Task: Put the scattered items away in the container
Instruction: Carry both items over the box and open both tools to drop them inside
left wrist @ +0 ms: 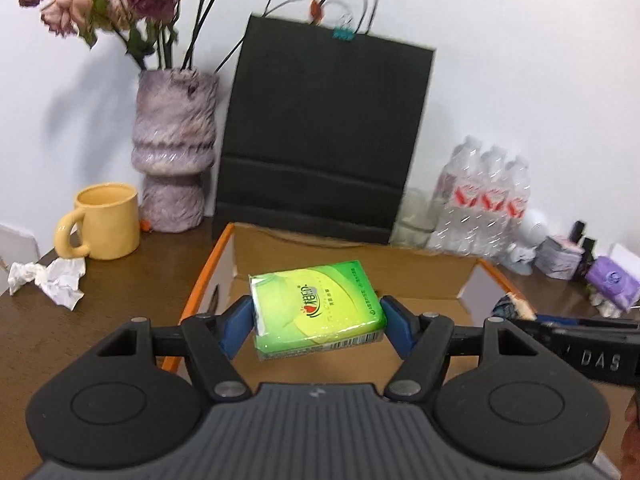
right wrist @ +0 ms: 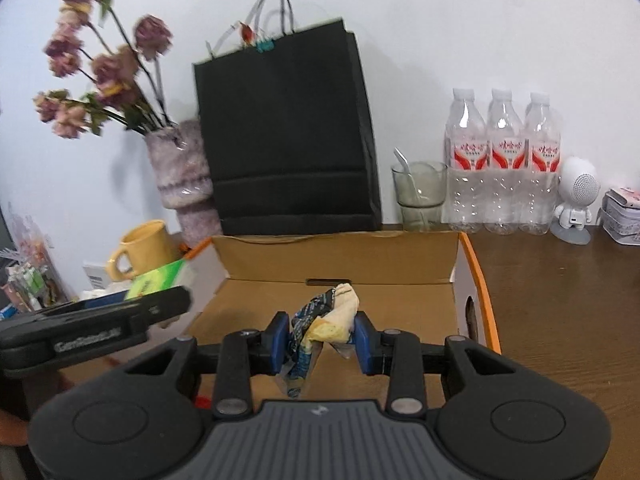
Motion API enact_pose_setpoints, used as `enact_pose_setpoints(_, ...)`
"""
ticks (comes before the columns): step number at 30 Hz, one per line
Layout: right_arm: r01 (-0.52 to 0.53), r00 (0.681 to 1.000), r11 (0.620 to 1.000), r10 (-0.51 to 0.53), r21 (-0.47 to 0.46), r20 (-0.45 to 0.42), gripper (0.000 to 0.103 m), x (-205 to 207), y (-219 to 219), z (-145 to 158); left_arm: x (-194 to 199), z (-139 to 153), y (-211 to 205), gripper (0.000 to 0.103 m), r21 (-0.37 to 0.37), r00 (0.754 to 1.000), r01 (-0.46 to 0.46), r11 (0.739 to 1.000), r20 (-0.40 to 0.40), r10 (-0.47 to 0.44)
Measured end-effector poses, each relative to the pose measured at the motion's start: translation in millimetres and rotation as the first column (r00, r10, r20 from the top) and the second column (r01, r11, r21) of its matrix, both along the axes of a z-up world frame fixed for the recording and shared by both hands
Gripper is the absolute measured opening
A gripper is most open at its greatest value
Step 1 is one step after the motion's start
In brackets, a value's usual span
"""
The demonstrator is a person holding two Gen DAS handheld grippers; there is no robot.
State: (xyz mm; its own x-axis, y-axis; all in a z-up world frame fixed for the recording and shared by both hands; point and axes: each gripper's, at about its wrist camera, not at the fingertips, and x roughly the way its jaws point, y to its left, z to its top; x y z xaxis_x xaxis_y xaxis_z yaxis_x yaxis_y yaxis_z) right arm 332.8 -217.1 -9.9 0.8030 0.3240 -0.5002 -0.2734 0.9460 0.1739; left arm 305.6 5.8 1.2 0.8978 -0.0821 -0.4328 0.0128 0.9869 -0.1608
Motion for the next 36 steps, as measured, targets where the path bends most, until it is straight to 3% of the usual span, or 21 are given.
enact_pose_setpoints(4,-0.003,0.998,1.0,0.004,0.008,-0.057,0.036,14,-1,-11,8,-11,3,0.07,0.012,0.999,0.0,1.0,-0.048,0.001)
enact_pose_setpoints(6,-0.008,0.997,1.0,0.008,-0.003,-0.078,0.047,15,1,-12,8,-13,1,0.081,0.023,0.998,-0.004,1.0,-0.07,0.005)
enact_pose_setpoints(7,-0.005,0.997,1.0,0.004,-0.014,-0.083,0.064,15,2,-12,8,-13,1,0.098,0.03,0.997,-0.01,1.0,-0.08,0.012)
enact_pose_setpoints(8,0.002,0.996,1.0,-0.004,-0.022,-0.087,0.084,14,2,-12,7,-12,-1,0.103,0.044,0.996,-0.018,0.999,-0.084,0.021)
enact_pose_setpoints(10,0.015,0.997,0.999,-0.018,-0.034,-0.082,0.101,12,2,-10,4,-9,-3,0.103,0.078,0.997,-0.024,0.997,-0.075,0.03)
enact_pose_setpoints(25,0.028,0.995,0.996,-0.036,-0.084,-0.097,0.103,11,4,-8,5,-5,-6,0.103,0.107,0.995,-0.036,0.994,-0.089,0.045)
enact_pose_setpoints(36,0.019,0.998,0.997,-0.022,-0.075,-0.051,0.103,-2,4,6,-10,14,-1,0.103,0.083,0.999,-0.027,0.996,-0.045,0.03)
